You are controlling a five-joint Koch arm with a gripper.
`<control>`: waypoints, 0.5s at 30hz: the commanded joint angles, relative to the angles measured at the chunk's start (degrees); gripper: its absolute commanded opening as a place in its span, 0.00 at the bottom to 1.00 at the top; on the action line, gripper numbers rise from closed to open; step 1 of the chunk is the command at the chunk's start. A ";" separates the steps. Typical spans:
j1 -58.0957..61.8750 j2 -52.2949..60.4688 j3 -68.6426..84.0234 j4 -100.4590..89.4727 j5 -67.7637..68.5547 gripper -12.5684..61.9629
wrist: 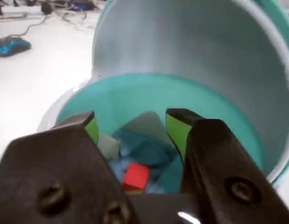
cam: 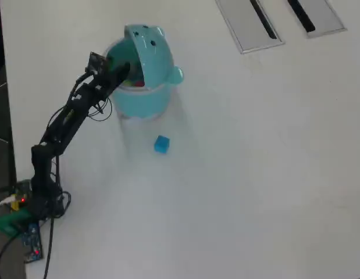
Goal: Grasp RGB lego blocks and put them in the bin one by one.
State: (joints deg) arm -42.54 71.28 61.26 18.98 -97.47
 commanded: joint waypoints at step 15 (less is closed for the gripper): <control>3.16 13.18 8.35 -3.08 -4.22 0.52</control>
State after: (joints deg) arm -40.08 79.19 71.10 16.79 -102.57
